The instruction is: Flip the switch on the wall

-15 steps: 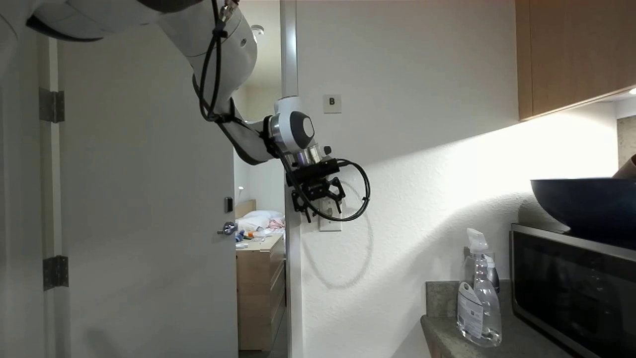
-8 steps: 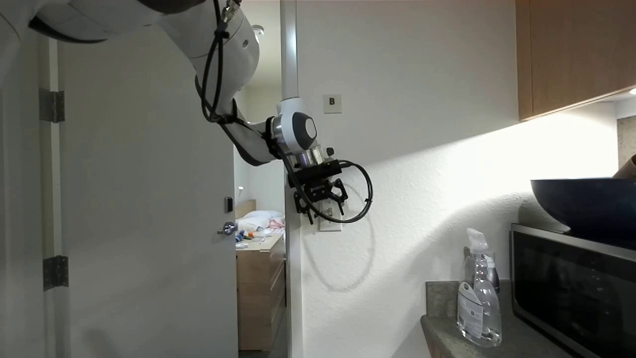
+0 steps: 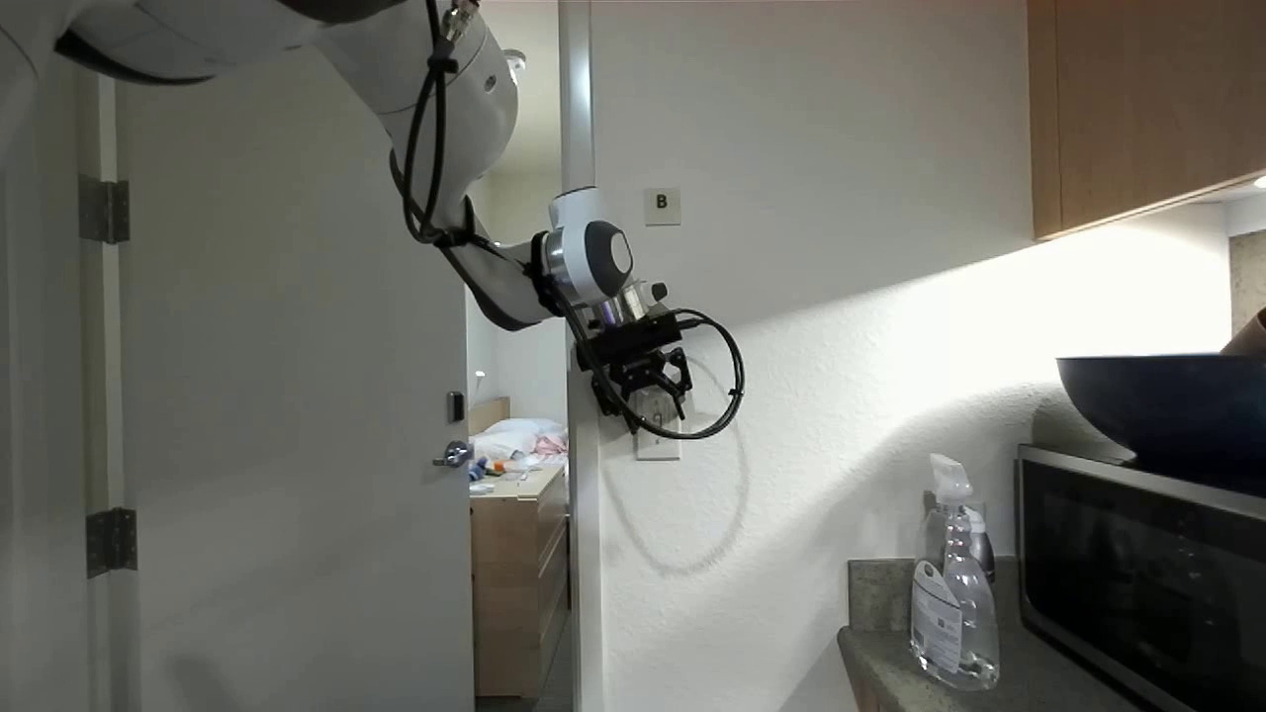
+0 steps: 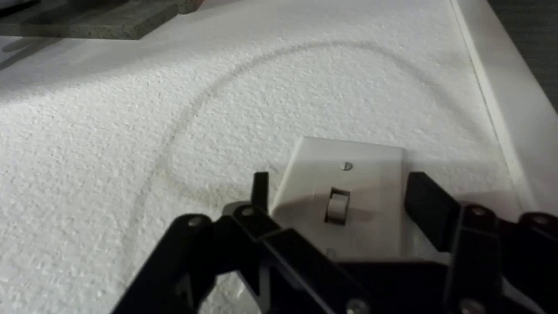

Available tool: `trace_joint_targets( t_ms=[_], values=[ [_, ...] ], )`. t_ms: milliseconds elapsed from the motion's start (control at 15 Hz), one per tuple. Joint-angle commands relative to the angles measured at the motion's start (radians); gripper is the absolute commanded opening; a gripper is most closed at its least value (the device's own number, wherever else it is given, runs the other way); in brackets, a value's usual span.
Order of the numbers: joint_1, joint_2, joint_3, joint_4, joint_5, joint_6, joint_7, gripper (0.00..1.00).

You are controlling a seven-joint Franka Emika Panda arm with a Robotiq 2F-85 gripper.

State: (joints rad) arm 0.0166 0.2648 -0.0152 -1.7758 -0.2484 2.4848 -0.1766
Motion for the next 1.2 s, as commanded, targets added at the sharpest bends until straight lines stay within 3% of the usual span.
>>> trace_joint_targets(
  t_ms=[0, 333, 400, 533, 600, 733, 867, 1133],
  values=[
    [-0.001, -0.011, -0.005, -0.013, -0.006, 0.025, 0.03, 0.49],
    [0.007, -0.013, -0.002, -0.014, -0.003, 0.0, 0.051, 0.2],
    [0.005, -0.013, -0.001, -0.013, 0.002, -0.008, 0.044, 0.69],
    [0.005, -0.013, -0.006, -0.013, 0.0, -0.002, 0.049, 0.68],
    [0.004, -0.013, -0.009, -0.013, -0.001, 0.001, 0.054, 0.73],
    [0.003, -0.013, -0.014, -0.013, -0.002, 0.012, 0.054, 0.34],
    [0.004, -0.011, -0.016, -0.013, -0.005, 0.017, 0.054, 0.27],
    [0.006, -0.011, -0.019, -0.013, -0.009, 0.017, 0.061, 0.02]
  ],
)
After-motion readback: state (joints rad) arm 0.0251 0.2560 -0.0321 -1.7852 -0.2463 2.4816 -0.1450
